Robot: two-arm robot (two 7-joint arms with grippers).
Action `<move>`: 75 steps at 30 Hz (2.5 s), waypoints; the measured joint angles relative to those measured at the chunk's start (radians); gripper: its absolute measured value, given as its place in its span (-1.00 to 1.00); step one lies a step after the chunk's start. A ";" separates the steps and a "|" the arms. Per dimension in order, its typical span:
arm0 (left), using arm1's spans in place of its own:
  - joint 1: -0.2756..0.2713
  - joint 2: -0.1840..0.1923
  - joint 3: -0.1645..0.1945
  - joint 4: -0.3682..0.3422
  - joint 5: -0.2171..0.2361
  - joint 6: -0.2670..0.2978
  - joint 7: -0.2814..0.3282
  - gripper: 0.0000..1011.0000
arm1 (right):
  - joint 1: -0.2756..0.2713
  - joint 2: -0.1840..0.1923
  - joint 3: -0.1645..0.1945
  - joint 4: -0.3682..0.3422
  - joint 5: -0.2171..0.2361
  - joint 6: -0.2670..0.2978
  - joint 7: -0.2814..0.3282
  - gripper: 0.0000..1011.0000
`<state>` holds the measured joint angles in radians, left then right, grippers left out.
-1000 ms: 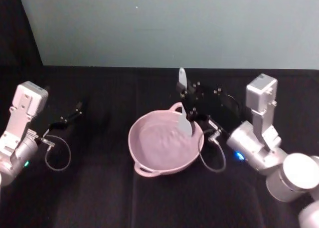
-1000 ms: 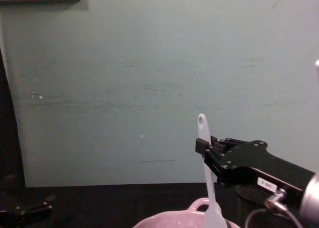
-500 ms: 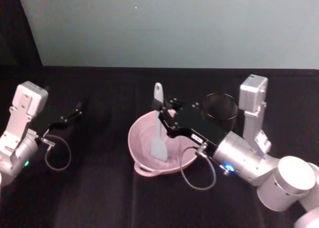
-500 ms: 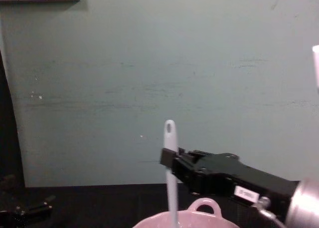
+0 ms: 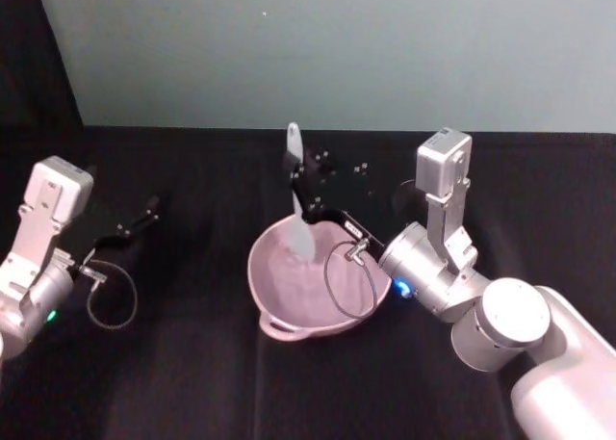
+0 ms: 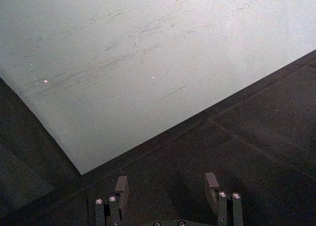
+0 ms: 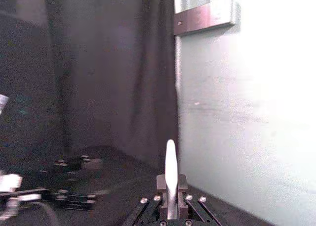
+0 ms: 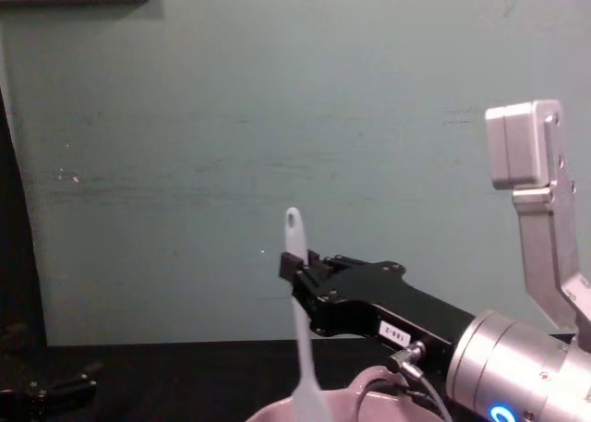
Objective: Use the one hand to pick up the spoon and stir the clear water in the bowl.
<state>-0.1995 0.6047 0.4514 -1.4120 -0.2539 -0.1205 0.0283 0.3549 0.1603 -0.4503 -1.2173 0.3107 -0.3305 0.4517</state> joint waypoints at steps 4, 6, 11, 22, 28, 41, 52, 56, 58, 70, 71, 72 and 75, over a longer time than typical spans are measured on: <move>0.000 0.000 0.000 0.000 0.000 0.000 0.000 1.00 | 0.022 -0.008 0.017 0.051 -0.049 -0.055 -0.035 -0.77; 0.000 0.000 0.000 0.000 0.000 0.000 0.000 1.00 | 0.027 -0.002 0.029 0.062 -0.070 -0.073 -0.048 -0.77; 0.000 0.000 0.000 0.000 0.000 0.000 0.000 1.00 | 0.004 0.034 0.053 0.022 -0.078 -0.048 -0.046 -0.77; 0.000 0.000 0.000 0.000 0.000 0.000 0.000 1.00 | -0.147 0.128 0.083 -0.219 0.050 0.124 0.057 -0.77; 0.000 0.000 0.000 0.000 0.000 0.000 0.000 1.00 | -0.162 0.129 0.053 -0.244 0.125 0.180 0.101 -0.77; 0.000 0.000 0.000 0.000 0.000 0.000 0.000 1.00 | -0.059 0.035 0.002 -0.071 0.068 0.029 0.061 -0.77; 0.000 0.000 0.000 0.000 0.000 0.000 0.000 1.00 | -0.010 0.019 0.056 0.023 -0.065 -0.098 -0.040 -0.77; 0.000 0.000 0.000 0.000 0.000 0.000 0.000 1.00 | -0.034 0.054 0.081 -0.030 -0.049 -0.057 -0.019 -0.77; 0.000 0.000 0.000 0.000 0.000 0.000 0.000 1.00 | -0.058 0.075 0.094 -0.074 -0.027 -0.026 0.003 -0.77; 0.000 0.000 0.000 0.000 0.000 0.000 0.000 1.00 | -0.151 0.134 0.090 -0.210 0.132 0.117 0.110 -0.77; 0.000 0.000 0.000 0.000 0.000 0.000 0.000 1.00 | -0.152 0.133 0.080 -0.211 0.143 0.125 0.117 -0.77; 0.000 0.000 0.000 0.000 0.000 0.000 0.000 1.00 | -0.152 0.132 0.076 -0.211 0.147 0.128 0.121 -0.77; 0.000 0.000 0.000 0.000 0.000 0.000 0.000 1.00 | -0.145 0.122 0.055 -0.205 0.160 0.134 0.128 -0.77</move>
<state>-0.1995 0.6047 0.4514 -1.4120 -0.2539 -0.1205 0.0282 0.2095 0.2822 -0.3950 -1.4220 0.4711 -0.1969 0.5800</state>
